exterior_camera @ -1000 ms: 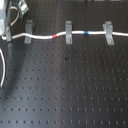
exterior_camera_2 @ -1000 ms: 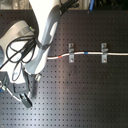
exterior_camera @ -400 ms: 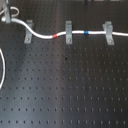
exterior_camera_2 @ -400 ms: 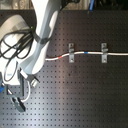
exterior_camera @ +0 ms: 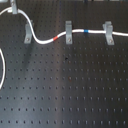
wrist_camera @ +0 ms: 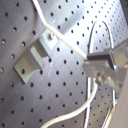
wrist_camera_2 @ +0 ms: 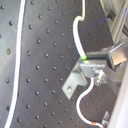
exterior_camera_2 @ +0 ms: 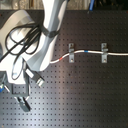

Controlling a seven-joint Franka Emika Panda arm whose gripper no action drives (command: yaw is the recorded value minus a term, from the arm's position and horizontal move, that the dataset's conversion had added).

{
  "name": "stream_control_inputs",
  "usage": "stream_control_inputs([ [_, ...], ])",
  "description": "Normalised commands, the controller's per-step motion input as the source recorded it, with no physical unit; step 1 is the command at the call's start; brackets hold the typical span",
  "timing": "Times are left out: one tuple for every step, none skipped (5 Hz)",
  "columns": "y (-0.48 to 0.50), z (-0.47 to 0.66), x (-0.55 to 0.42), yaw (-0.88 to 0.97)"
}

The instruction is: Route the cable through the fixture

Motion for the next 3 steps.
stream_control_inputs([
  [-0.223,-0.01,0.482,0.06],
  [-0.198,0.37,0.336,0.32],
  [-0.232,0.17,0.165,0.25],
])
